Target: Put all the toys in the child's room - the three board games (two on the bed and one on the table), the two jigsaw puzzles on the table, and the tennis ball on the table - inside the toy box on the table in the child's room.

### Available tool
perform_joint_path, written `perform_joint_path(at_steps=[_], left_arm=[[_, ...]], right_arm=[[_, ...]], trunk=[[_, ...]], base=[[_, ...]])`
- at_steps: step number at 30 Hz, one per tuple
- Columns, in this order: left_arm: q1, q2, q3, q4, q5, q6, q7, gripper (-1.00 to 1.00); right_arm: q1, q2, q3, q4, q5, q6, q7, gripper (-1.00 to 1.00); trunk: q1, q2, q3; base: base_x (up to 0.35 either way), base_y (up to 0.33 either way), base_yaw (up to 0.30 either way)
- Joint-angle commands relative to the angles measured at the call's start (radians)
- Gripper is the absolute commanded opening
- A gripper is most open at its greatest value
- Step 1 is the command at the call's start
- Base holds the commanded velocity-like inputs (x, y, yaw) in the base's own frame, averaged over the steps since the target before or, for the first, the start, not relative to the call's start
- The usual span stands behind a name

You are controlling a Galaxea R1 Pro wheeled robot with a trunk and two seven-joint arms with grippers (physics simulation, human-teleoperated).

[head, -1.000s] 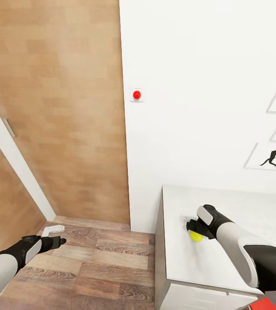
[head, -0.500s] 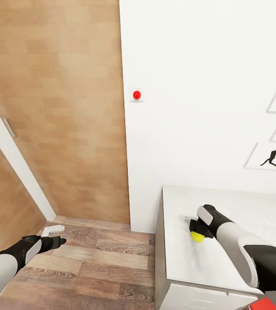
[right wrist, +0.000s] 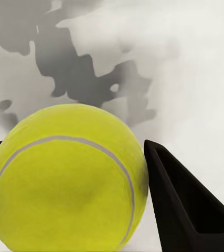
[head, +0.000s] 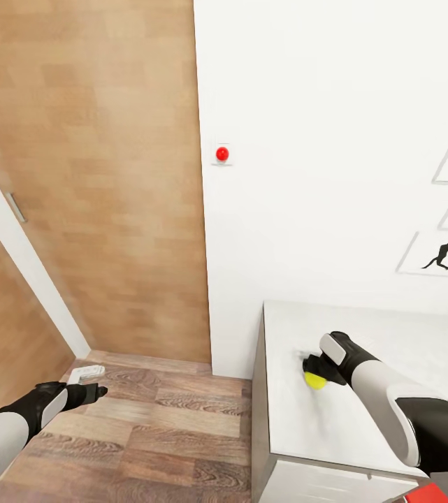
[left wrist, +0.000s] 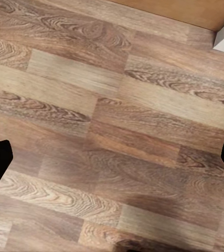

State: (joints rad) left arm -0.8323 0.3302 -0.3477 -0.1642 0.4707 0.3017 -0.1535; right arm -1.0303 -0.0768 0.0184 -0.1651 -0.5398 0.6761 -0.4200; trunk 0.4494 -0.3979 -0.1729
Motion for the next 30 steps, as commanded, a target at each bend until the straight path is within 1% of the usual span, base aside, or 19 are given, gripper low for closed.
perform_joint_path(at_steps=[1, 8, 19, 30], left_arm=[[-0.001, 0.001, -0.005, -0.001, 0.006, 0.005, -0.001, 1.00], [-0.001, 0.001, -0.005, -0.001, 0.006, 0.005, -0.001, 1.00], [-0.001, 0.001, -0.005, -0.001, 0.006, 0.005, -0.001, 1.00], [-0.001, 0.001, -0.005, -0.001, 0.005, 0.005, -0.001, 1.00]], right_arm=[[-0.001, 0.000, 0.002, -0.003, -0.012, 0.002, -0.009, -1.00], [-0.001, 0.000, 0.002, -0.004, -0.012, 0.002, -0.009, -1.00], [-0.001, 0.000, 0.001, -0.008, -0.012, 0.006, 0.009, -1.00], [-0.001, 0.000, -0.001, -0.008, -0.014, 0.008, 0.013, -1.00]], trunk=[[0.001, -0.002, -0.002], [0.001, -0.002, 0.004], [0.001, -0.002, 0.021], [0.001, -0.002, 0.040]], base=[[0.000, 0.000, 0.000], [0.000, 0.000, 0.000], [0.000, 0.000, 0.000], [0.000, 0.000, 0.000]])
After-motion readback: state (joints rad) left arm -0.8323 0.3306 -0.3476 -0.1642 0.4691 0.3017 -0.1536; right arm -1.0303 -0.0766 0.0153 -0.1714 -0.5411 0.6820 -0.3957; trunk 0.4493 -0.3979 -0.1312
